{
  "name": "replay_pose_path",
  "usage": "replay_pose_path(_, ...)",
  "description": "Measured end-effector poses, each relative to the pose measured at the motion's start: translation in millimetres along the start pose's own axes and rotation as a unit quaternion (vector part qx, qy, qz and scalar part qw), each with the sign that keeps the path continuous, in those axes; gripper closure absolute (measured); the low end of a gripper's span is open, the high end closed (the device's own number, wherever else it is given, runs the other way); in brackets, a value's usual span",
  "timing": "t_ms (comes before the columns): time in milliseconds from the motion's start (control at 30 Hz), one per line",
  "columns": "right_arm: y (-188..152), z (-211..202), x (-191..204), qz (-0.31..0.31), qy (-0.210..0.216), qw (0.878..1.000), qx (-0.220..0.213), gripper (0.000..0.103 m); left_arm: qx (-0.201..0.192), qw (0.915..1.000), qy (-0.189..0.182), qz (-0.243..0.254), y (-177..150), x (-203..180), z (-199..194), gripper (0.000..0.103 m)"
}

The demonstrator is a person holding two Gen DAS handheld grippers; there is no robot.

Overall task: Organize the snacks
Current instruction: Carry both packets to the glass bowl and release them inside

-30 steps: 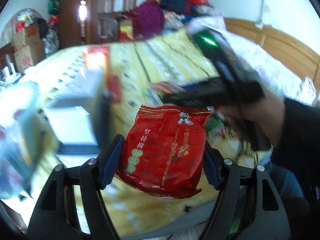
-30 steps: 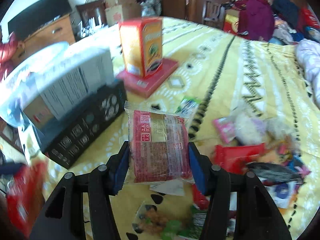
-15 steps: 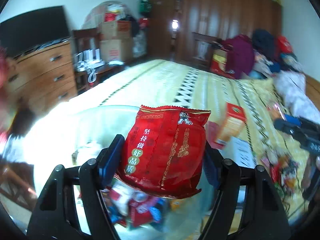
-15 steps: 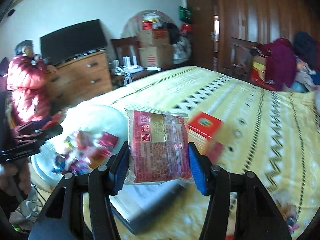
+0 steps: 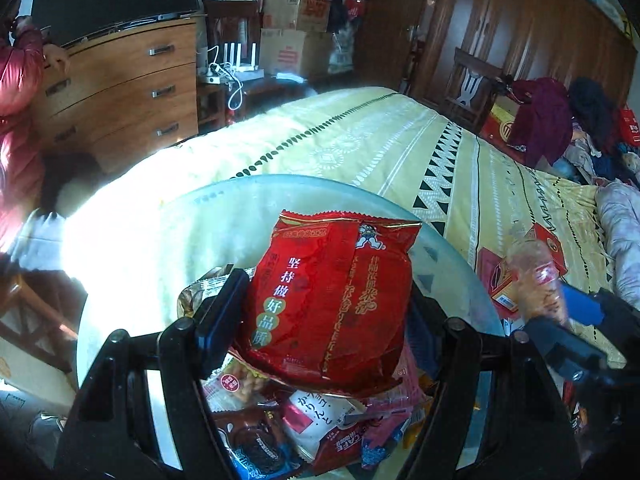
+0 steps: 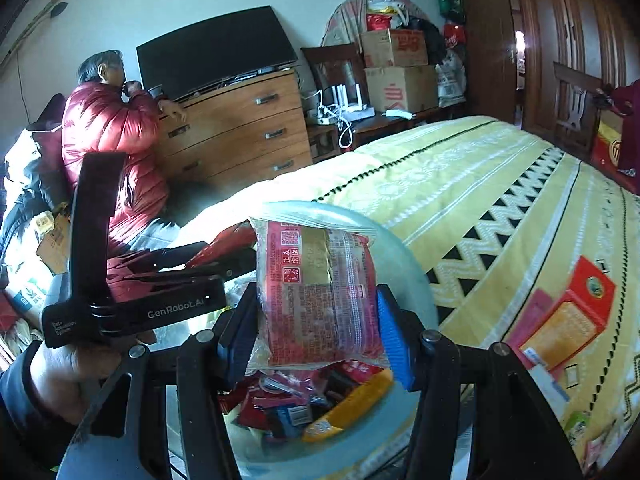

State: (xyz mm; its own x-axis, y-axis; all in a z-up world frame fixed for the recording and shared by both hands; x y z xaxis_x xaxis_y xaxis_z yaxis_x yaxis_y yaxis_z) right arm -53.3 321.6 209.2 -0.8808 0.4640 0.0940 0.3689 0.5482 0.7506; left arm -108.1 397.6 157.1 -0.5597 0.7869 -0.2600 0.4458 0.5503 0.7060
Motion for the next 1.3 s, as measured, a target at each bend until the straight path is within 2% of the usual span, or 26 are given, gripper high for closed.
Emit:
replay_pose_path(200, -11.0, 11.0, -3.0, 0.007, 0.001, 1.000, 0.013, 0.044, -0.002, 1.0000, 0.004, -0.001, 8.8, 5.2, -3.2, 0.029)
replay_pose_path(433, -10.1, 6.5, -4.2, -0.001, -0.002, 1.000, 0.008, 0.042, -0.004, 1.0000, 0.008, -0.001, 9.1, 5.8, -2.2, 0.029)
replay_pose_path(467, -9.1, 5.0, -3.8, -0.002, -0.004, 1.000, 0.008, 0.036, -0.005, 0.9999, 0.010, -0.001, 9.1, 5.8, -2.0, 0.028)
replay_pose_path(533, -8.8, -3.1, -4.5, 0.000, -0.013, 1.000, -0.003, 0.027, -0.008, 0.9999, 0.013, -0.001, 8.8, 7.6, -1.4, 0.020)
replay_pose_path(567, -9.5, -6.6, -5.9, 0.002, -0.017, 1.000, -0.005, 0.025, -0.011, 0.9998, 0.017, -0.002, 8.0, 8.6, -1.9, 0.010)
replay_pose_path(600, -11.0, -10.9, -8.0, 0.006, -0.017, 1.000, -0.006, 0.025, -0.015, 0.9997, 0.020, -0.002, 7.6, 9.4, -3.3, 0.007)
replay_pose_path(700, -22.0, -31.9, -14.6, 0.021, -0.016, 1.000, -0.014, 0.024, -0.016, 0.9995, 0.027, 0.007, 6.2, 9.1, -4.1, 0.006)
replay_pose_path(800, -44.1, -65.2, -20.4, 0.034, -0.012, 0.999, -0.031, 0.024, -0.017, 0.9995, 0.025, 0.010, 5.0, 7.6, -4.6, 0.006)
replay_pose_path(967, -86.5, -122.1, -30.3, 0.050, -0.024, 0.997, -0.049, 0.018, -0.023, 0.9989, 0.030, 0.026, 4.9, 0.6, -5.3, 0.006)
replay_pose_path(1133, -141.0, -178.6, -53.0, 0.092, -0.077, 0.991, -0.065, 0.010, -0.025, 0.9989, 0.028, 0.029, 3.0, -3.1, -9.5, 0.006)
replay_pose_path(1300, -203.7, -205.2, -73.1, 0.147, -0.134, 0.979, -0.037, 0.004, -0.041, 0.9987, 0.024, 0.021, 0.8, -9.9, -23.3, 0.006)
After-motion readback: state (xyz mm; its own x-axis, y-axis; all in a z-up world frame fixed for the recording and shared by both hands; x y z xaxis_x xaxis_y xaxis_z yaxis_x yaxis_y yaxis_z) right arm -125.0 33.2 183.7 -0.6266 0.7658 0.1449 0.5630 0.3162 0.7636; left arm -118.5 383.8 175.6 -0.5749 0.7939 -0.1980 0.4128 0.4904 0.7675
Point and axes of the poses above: each gripper's, at about its wrist camera, not at the fingertips, and z roughly the way its jaws point, x to its left, y to its top, the point moved 4 cm from there along z, roughly the way its jaws point, and after that the axes turned 8 degrees about -y, right-handed, at the moved point
